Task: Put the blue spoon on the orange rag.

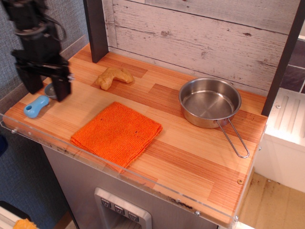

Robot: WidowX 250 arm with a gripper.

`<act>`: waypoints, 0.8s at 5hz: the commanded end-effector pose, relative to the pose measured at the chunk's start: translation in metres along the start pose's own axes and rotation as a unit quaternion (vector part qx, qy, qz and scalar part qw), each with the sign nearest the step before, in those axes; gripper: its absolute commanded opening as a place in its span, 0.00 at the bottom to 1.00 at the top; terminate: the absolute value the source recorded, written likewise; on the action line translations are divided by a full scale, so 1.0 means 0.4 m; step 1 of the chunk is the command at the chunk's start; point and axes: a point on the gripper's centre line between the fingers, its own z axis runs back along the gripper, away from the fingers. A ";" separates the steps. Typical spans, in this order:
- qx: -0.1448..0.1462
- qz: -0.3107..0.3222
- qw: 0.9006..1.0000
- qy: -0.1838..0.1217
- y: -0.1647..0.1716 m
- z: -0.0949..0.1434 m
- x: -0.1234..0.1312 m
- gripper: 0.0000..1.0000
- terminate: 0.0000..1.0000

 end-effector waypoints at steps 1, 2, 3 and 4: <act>0.015 -0.053 0.998 -0.022 0.053 -0.004 -0.017 1.00 0.00; 0.024 -0.050 0.998 -0.016 0.041 -0.036 -0.009 1.00 0.00; 0.033 -0.043 0.999 -0.002 0.044 -0.074 -0.003 1.00 0.00; 0.041 -0.034 0.998 0.019 0.056 -0.108 -0.006 1.00 0.00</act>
